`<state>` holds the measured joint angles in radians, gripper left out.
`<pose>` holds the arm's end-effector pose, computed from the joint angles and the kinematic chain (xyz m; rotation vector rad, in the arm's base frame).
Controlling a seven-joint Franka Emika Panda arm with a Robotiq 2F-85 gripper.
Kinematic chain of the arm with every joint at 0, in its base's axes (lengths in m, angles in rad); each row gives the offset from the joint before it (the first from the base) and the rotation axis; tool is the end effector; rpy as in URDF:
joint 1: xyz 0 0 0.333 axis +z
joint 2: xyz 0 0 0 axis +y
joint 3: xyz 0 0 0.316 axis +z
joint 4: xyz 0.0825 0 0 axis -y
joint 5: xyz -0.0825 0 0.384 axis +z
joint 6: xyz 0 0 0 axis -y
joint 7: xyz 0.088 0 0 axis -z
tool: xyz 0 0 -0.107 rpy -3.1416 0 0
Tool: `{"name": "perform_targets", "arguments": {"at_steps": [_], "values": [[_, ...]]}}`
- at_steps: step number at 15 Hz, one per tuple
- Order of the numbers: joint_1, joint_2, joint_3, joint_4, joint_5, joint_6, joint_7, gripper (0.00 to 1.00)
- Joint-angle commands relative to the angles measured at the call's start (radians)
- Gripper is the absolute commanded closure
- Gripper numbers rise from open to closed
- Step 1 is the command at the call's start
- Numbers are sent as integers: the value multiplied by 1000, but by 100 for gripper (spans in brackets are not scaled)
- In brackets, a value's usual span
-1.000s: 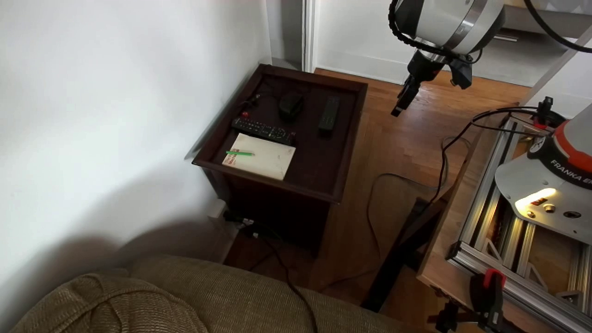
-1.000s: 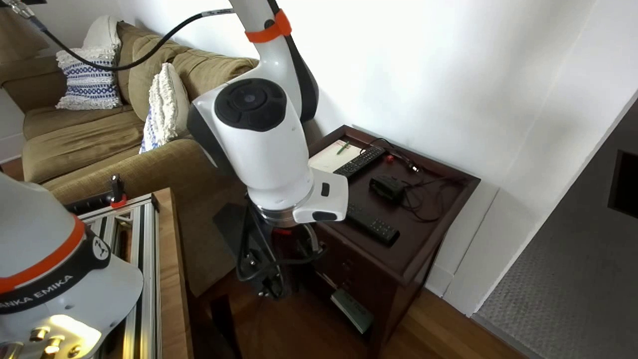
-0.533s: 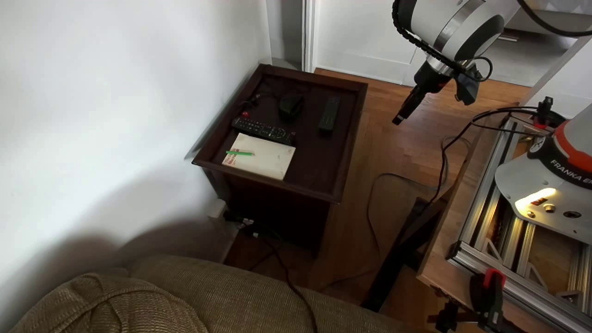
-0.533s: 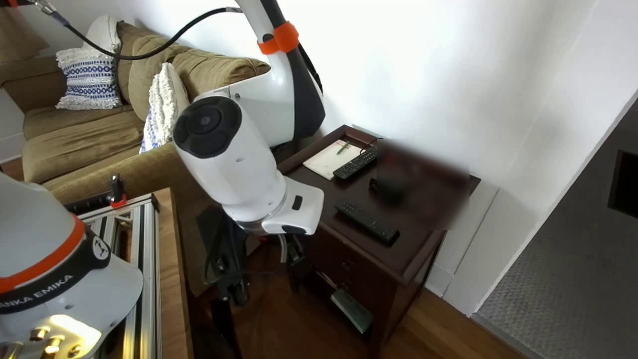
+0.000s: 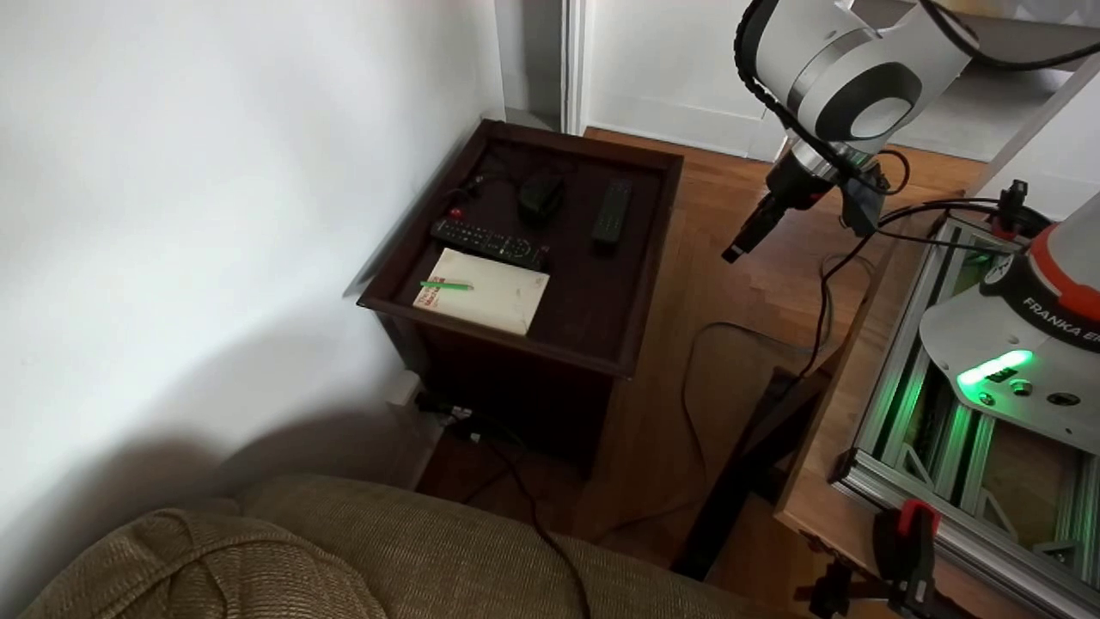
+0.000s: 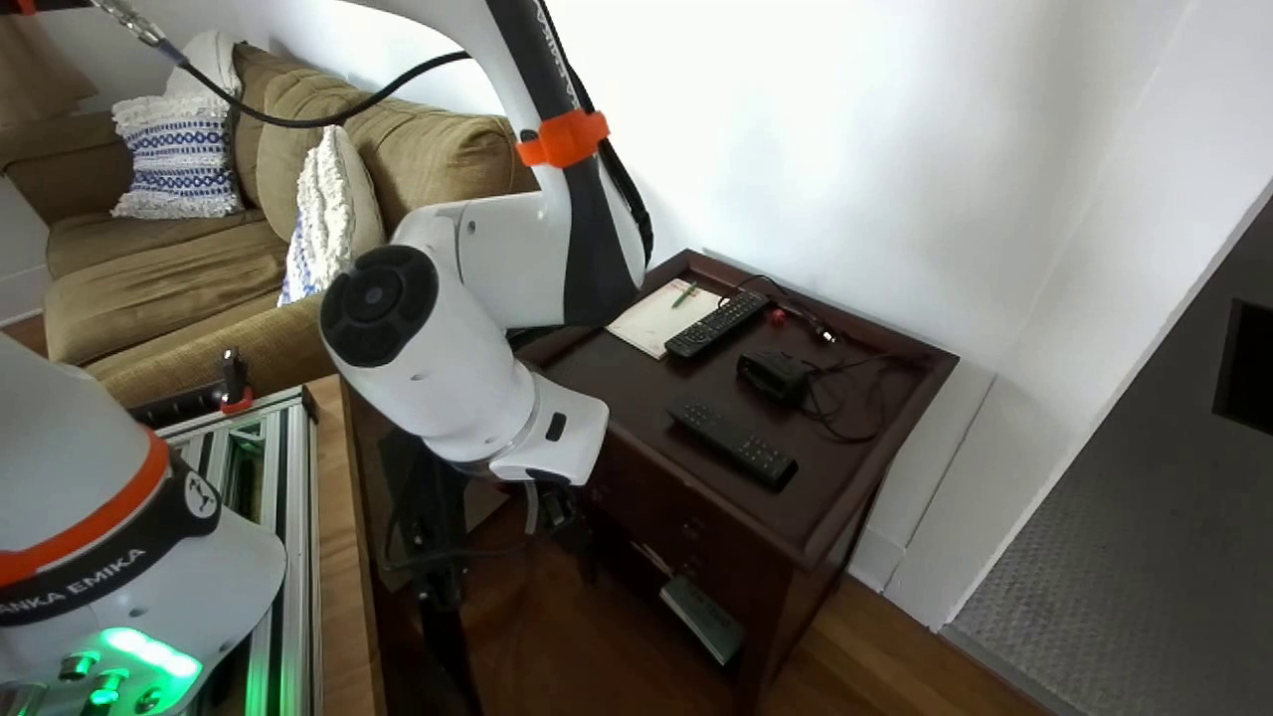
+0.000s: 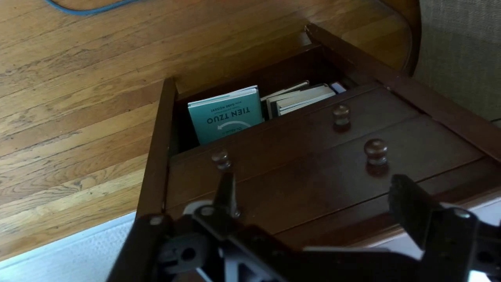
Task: Open the top drawer
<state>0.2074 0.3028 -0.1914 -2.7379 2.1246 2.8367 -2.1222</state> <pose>0.2820 -0.0499 0.1100 -2.9095 -0.0634 -0.3853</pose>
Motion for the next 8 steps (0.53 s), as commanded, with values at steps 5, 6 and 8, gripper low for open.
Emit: {"name": "perform_targets", "arguments": {"at_steps": [5, 6, 8], "values": [[178, 300, -134, 109, 350, -191, -333, 0], [203, 337, -145, 122, 381, -214, -346, 0], [208, 401, -137, 154, 416, -242, -368, 0]]}}
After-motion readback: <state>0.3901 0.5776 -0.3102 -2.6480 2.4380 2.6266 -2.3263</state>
